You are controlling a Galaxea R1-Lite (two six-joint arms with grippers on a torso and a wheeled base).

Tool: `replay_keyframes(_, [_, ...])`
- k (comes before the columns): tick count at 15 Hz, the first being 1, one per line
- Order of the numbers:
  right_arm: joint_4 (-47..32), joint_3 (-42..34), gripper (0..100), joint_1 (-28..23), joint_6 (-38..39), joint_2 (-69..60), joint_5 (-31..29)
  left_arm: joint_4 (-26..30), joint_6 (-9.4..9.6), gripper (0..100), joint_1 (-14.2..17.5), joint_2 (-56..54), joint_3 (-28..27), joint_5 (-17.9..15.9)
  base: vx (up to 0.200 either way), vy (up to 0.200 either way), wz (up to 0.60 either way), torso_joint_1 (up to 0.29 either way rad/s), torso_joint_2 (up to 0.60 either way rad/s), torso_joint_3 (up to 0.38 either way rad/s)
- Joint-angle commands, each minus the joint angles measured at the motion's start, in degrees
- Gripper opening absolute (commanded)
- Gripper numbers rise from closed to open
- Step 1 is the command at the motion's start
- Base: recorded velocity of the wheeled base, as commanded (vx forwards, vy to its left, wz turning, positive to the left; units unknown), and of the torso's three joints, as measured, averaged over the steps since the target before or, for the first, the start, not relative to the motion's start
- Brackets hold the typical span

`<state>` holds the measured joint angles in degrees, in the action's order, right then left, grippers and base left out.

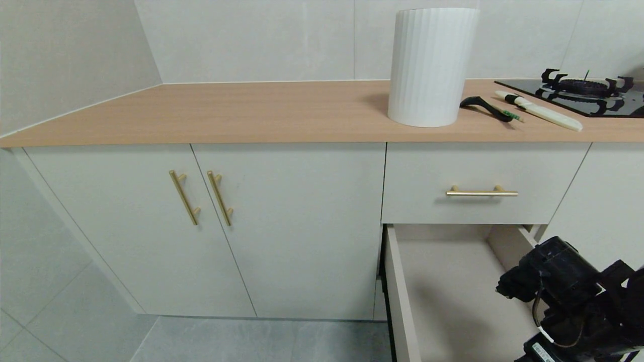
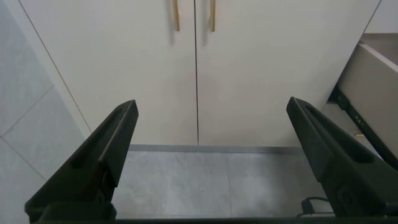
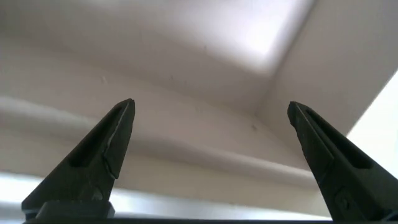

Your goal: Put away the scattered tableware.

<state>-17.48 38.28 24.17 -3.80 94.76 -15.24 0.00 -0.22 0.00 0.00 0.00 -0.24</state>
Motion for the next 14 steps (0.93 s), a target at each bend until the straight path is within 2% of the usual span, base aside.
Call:
replay_keyframes(1, [-0.54, 0.66, 100, 0.52, -0.06, -0.36, 0.03, 0.00, -0.04, 100, 0.00, 0.00, 0.00, -0.02, 0.000, 0.000, 0.00, 0.000, 0.00, 0.000])
replay_keyframes(3, [-0.36, 2.33, 100, 0.52, 1.78, -0.63, -0.05, 0.00, -0.04, 100, 0.00, 0.09, 0.00, -0.02, 0.000, 0.000, 0.00, 0.000, 0.00, 0.000])
replay_keyframes(5, [-0.45, 5.84, 100, 0.52, 8.81, -1.59, 0.21, 0.00, -0.04, 100, 0.00, 0.09, 0.00, -0.02, 0.000, 0.000, 0.00, 0.000, 0.00, 0.000])
replay_keyframes(6, [-0.54, 7.34, 100, 0.52, 10.92, -4.32, 2.14, 0.00, 0.04, 100, 0.00, 0.00, 0.00, -0.02, 0.000, 0.000, 0.00, 0.000, 0.00, 0.000])
replay_keyframes(7, [-0.54, 7.34, 100, 0.52, 10.92, -4.32, 2.14, 0.00, 0.04, 100, 0.00, 0.00, 0.00, -0.02, 0.000, 0.000, 0.00, 0.000, 0.00, 0.000])
replay_keyframes(8, [-0.01, 7.60, 100, -1.32, 10.75, -10.56, 8.56, 0.00, -0.04, 100, 0.00, 0.09, 0.00, -0.02, 0.000, 0.000, 0.00, 0.000, 0.00, 0.000])
replay_keyframes(12, [6.67, 7.34, 100, -5.98, 10.40, -14.25, 9.00, 0.00, -0.04, 100, 0.00, 0.00, 0.00, -0.02, 0.000, 0.000, 0.00, 0.000, 0.00, 0.000])
replay_keyframes(14, [6.93, 7.34, 100, -6.07, 9.87, -14.43, 9.00, 0.00, -0.04, 100, 0.00, 0.09, 0.00, -0.02, 0.000, 0.000, 0.00, 0.000, 0.00, 0.000])
